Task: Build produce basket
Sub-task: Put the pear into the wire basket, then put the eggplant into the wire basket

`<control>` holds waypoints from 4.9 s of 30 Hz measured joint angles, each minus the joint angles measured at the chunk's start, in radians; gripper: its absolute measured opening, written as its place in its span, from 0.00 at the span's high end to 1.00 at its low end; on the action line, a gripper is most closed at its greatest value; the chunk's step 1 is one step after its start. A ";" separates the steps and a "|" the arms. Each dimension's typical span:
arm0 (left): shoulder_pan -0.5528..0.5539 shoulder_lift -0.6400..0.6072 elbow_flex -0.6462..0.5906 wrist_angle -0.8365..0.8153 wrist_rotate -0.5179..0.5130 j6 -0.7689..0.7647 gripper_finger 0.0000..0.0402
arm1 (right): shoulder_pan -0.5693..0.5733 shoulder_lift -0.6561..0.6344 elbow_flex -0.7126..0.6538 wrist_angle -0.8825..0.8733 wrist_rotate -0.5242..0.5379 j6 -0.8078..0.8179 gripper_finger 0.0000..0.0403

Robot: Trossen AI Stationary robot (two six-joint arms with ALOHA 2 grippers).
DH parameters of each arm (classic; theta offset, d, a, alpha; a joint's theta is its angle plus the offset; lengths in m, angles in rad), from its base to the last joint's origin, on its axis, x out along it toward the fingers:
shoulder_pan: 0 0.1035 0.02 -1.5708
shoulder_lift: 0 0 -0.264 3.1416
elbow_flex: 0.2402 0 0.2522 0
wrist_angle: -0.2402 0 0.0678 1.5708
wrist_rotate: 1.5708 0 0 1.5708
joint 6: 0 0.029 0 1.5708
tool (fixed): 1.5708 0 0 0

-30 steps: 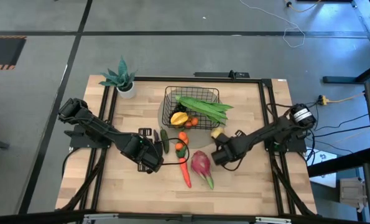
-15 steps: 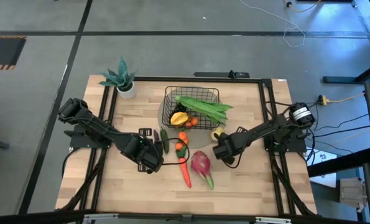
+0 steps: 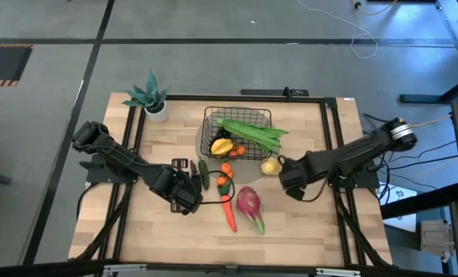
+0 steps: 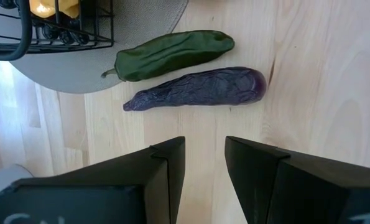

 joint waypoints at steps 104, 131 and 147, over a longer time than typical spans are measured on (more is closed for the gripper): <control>0.001 0.000 0.000 0.015 0.000 0.000 0.74 | -0.047 -0.021 0.201 0.553 0.362 -0.427 1.00; 0.000 0.000 0.000 0.018 0.000 0.000 0.74 | -0.386 0.080 0.211 0.699 0.072 -0.483 0.72; 0.000 0.000 0.000 0.066 0.000 -0.001 0.74 | -0.115 0.069 0.211 0.349 -0.316 -0.462 0.71</control>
